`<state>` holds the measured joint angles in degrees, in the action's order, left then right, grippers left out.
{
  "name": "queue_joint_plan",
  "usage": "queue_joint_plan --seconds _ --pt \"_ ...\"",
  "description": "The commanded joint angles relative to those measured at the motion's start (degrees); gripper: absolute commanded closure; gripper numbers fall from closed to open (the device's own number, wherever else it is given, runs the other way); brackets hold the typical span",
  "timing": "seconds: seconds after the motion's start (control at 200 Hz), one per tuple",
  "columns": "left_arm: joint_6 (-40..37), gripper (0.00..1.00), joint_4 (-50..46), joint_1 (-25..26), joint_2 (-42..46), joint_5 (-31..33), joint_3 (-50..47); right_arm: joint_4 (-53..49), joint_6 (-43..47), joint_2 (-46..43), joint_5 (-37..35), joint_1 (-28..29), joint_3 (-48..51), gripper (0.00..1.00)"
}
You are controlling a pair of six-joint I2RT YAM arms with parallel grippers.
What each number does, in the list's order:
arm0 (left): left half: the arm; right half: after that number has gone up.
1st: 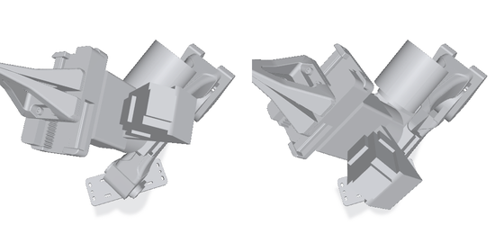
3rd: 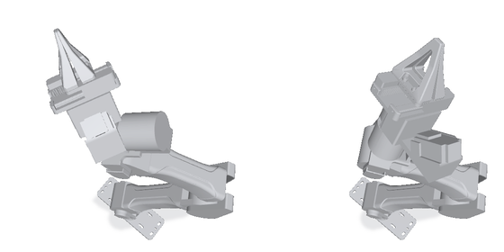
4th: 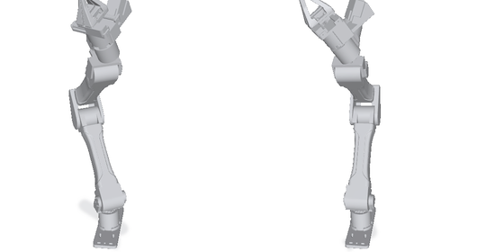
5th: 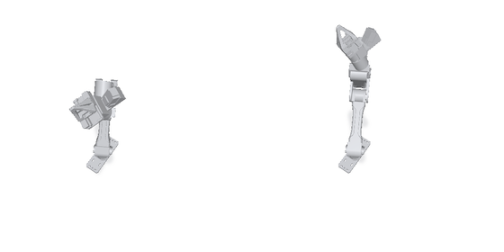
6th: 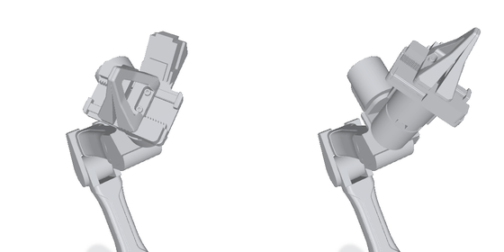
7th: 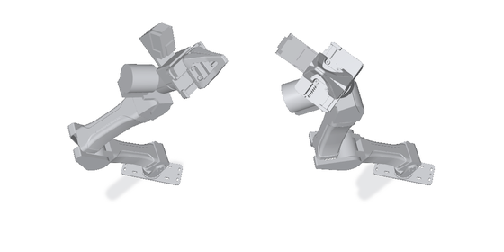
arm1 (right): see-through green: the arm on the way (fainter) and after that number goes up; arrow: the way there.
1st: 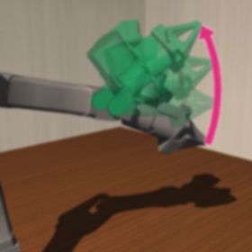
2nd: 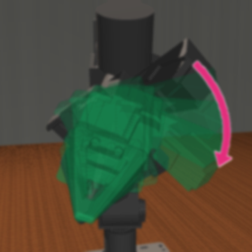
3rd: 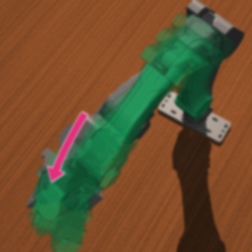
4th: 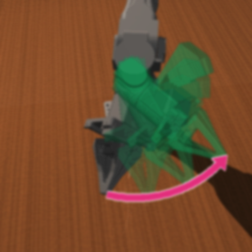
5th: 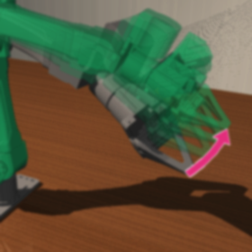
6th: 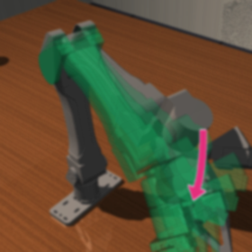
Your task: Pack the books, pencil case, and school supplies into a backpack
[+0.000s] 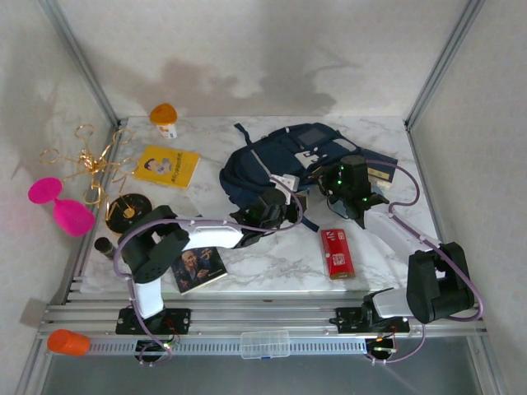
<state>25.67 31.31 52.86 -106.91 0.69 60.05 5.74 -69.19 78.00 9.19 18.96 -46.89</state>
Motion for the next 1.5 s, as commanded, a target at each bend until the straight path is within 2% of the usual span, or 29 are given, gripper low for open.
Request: queue_joint_plan --seconds 0.0,0.13,0.3,0.375,0.461,0.546,0.731,1.091,1.492 --pt "-0.03 0.79 2.89 0.66 -3.94 4.34 4.16 4.37 -1.73 -1.66 3.02 0.90 -1.82 1.00" --pt "-0.09 0.65 2.33 0.92 -6.05 10.84 6.73 4.41 -1.83 -2.01 3.12 1.08 -1.56 1.00" --pt "-1.08 0.61 3.93 0.93 -7.84 16.21 8.34 4.72 -2.09 -2.24 2.98 1.32 -1.02 1.00" --pt "-1.38 0.64 3.27 0.68 -9.04 17.25 10.37 4.99 -2.28 -2.20 3.07 1.52 -0.61 1.00" --pt "-1.36 0.69 3.77 0.14 -10.10 15.27 12.08 5.25 -2.82 -2.36 3.03 1.61 0.19 1.00" --pt "-1.70 0.81 3.50 0.13 -11.29 15.13 13.57 5.88 -2.97 -2.31 3.46 1.61 0.42 1.00" --pt "-1.37 1.00 3.68 -0.04 -10.17 16.51 13.39 4.81 -2.49 -2.66 2.67 1.64 0.44 1.00" --pt "-1.55 1.00 2.76 -1.27 -0.69 13.10 3.44 3.74 -1.31 -3.13 1.18 0.40 -0.60 1.00" --pt "-2.24 1.00 -2.48 -2.84 4.60 4.12 -2.48 3.46 -0.73 -2.36 2.10 -1.29 -1.71 1.00"
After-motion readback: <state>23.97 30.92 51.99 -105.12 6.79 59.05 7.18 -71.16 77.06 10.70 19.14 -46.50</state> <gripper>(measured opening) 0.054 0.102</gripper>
